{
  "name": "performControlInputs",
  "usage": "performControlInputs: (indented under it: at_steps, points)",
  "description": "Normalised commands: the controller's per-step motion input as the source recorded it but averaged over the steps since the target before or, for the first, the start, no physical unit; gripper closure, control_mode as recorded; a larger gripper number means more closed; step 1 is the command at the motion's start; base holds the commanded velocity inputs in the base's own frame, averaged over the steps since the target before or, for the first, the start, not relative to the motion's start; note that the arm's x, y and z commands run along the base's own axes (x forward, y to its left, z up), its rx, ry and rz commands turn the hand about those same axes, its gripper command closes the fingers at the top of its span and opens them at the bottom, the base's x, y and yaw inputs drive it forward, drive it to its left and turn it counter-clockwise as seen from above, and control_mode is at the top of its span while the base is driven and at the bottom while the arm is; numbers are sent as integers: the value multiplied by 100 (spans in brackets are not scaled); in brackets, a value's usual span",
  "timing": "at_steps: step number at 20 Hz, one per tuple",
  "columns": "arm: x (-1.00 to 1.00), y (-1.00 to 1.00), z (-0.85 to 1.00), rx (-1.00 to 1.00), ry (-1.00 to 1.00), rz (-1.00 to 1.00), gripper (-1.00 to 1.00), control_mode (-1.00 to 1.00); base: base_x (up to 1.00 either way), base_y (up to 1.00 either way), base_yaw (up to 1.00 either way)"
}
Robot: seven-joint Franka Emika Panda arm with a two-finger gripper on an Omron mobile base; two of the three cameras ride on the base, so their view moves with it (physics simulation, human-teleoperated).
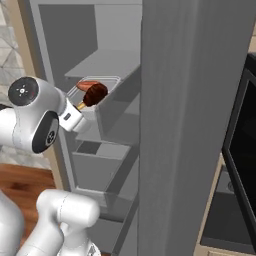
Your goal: Place the tupperware containing the steak and sweet potato meal in the microwave. Close the microwave door and press the start button to reheat the meal.
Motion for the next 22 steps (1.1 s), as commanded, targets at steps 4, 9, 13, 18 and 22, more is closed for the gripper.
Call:
performControlInputs:
  at_steps: [4,9,13,18,22]
  points:
    - [0,0,0,0,0,0,100,100,-50,14,0]
    - [0,0,0,0,0,0,100,100,-65,20,0]
    - [0,0,0,0,0,0,100,100,-58,42,0]
    - [0,0,0,0,0,0,100,100,-49,59,0]
    - [0,0,0,0,0,0,100,100,-42,65,-11]
